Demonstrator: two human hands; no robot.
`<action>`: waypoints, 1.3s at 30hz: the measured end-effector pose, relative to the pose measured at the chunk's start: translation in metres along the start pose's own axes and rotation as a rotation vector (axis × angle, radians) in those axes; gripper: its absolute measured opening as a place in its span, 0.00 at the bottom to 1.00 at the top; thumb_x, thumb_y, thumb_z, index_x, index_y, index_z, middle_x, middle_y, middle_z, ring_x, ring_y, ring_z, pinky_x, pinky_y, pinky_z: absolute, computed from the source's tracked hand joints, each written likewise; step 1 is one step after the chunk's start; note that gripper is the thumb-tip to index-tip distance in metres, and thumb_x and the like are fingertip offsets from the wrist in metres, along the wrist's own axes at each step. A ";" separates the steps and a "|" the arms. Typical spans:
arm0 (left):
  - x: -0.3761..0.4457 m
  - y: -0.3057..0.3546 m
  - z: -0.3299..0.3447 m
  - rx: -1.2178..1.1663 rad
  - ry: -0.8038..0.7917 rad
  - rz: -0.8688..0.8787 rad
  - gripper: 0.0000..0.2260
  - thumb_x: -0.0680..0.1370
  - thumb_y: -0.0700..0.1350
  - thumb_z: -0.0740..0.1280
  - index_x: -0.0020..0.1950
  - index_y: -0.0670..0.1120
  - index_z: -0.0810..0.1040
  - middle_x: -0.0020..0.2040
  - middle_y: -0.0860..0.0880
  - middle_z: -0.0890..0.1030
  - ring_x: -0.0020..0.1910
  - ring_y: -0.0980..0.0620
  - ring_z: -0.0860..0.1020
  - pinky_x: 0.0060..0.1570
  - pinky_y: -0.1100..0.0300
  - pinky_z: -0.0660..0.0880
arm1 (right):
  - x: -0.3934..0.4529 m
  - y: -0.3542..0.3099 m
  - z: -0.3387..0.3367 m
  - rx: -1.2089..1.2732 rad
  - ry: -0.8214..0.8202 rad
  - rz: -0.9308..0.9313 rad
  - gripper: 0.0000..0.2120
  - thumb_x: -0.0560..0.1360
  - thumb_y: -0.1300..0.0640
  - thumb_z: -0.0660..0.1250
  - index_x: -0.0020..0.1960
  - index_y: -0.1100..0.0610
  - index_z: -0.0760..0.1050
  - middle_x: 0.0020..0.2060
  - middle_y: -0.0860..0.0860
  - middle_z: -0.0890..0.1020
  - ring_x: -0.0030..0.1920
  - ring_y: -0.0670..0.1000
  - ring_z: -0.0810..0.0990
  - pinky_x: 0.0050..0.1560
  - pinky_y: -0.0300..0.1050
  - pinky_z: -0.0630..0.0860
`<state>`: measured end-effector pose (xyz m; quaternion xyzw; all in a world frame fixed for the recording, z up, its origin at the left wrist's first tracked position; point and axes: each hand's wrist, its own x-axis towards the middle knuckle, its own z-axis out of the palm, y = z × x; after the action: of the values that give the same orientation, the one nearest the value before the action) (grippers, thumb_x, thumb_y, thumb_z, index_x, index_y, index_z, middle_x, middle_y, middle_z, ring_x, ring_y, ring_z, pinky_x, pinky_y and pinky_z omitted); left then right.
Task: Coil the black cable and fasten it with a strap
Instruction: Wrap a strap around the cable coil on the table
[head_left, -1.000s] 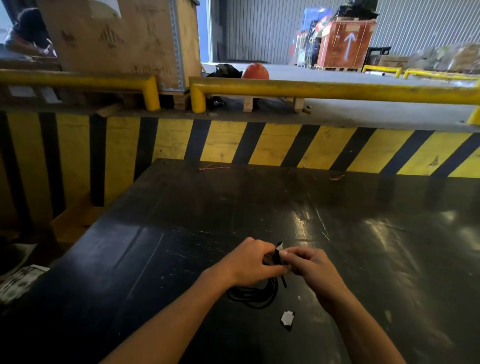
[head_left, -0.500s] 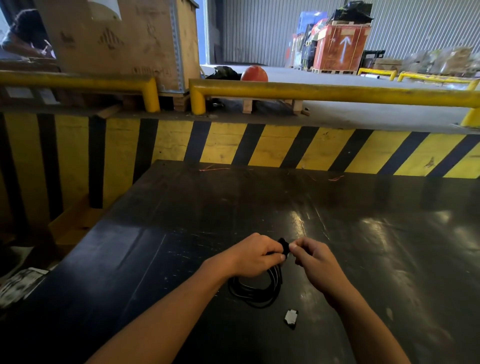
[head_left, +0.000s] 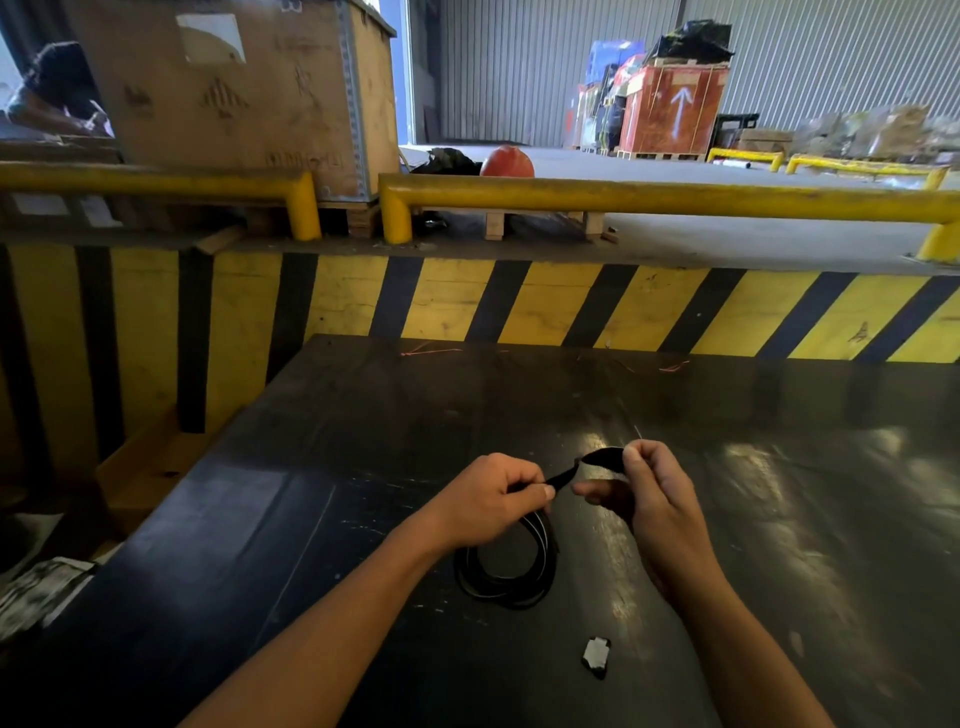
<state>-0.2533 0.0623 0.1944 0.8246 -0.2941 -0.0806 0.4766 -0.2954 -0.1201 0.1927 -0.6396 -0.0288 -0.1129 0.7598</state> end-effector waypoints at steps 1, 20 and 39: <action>0.001 0.000 -0.001 -0.003 0.006 0.008 0.09 0.78 0.43 0.64 0.39 0.45 0.79 0.24 0.58 0.70 0.25 0.62 0.67 0.27 0.69 0.64 | 0.001 -0.001 0.002 0.022 0.012 -0.003 0.07 0.81 0.60 0.53 0.49 0.61 0.68 0.45 0.58 0.82 0.35 0.51 0.85 0.35 0.39 0.80; 0.002 -0.009 -0.003 -0.116 0.116 -0.042 0.09 0.76 0.44 0.67 0.35 0.48 0.76 0.25 0.57 0.72 0.21 0.62 0.69 0.23 0.71 0.65 | 0.006 0.005 -0.002 -0.520 0.132 -0.235 0.07 0.72 0.63 0.70 0.44 0.51 0.78 0.38 0.51 0.83 0.38 0.47 0.83 0.44 0.50 0.81; 0.001 0.001 -0.008 -0.486 0.259 -0.041 0.10 0.77 0.42 0.66 0.36 0.43 0.76 0.26 0.50 0.73 0.23 0.54 0.69 0.21 0.65 0.64 | 0.001 -0.009 0.028 -0.738 -0.080 -0.289 0.03 0.71 0.59 0.72 0.40 0.51 0.80 0.32 0.46 0.82 0.35 0.42 0.80 0.35 0.38 0.76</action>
<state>-0.2500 0.0675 0.1997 0.6951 -0.1860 -0.0523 0.6924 -0.2934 -0.0944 0.2068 -0.8628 -0.1058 -0.1963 0.4537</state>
